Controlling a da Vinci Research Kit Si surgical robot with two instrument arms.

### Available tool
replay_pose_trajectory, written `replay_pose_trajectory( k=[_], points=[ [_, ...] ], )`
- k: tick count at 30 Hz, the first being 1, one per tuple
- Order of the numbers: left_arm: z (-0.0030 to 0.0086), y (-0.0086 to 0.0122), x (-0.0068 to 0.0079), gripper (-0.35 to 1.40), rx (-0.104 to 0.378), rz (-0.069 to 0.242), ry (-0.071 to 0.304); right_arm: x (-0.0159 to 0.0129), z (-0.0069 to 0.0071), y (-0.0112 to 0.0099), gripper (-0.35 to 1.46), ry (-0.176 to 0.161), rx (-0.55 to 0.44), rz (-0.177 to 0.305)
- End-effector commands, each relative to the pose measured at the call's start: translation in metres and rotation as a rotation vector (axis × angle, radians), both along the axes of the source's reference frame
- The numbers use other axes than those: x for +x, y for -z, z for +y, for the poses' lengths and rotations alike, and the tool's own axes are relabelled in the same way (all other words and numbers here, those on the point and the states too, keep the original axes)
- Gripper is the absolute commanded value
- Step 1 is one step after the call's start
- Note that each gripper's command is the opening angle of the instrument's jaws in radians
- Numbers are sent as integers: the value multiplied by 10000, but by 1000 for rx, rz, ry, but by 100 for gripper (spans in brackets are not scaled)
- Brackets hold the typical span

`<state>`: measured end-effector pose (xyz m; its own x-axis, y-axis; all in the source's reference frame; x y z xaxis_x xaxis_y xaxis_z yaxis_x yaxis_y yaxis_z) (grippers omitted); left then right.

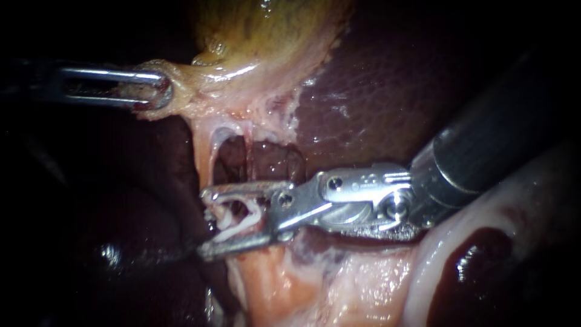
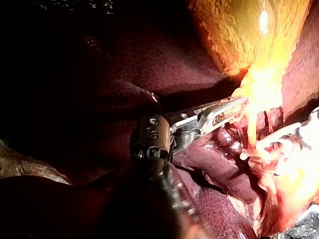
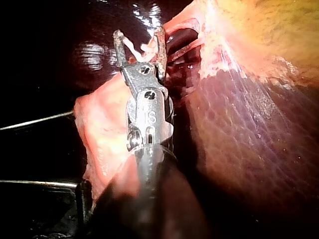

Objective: Clipping second clip left tube

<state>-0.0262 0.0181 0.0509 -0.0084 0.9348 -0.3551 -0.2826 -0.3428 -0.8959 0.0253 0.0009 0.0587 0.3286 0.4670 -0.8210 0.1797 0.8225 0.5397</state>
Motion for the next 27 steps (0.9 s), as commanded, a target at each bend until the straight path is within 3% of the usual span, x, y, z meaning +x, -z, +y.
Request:
replay_pose_trajectory(
  k=[1,12,21,27],
  points=[
    [0,0,0,-35,0,-1,-1,-1,0,0,48,0,0,0],
    [0,1,2,-35,0,-1,-1,-25,3,0,49,2,25,-3],
    [0,1,4,-35,1,-2,-3,-52,13,-19,49,-13,55,-19],
    [-1,3,3,-35,1,-1,-1,-54,17,-33,49,-20,75,-28]
  ],
)
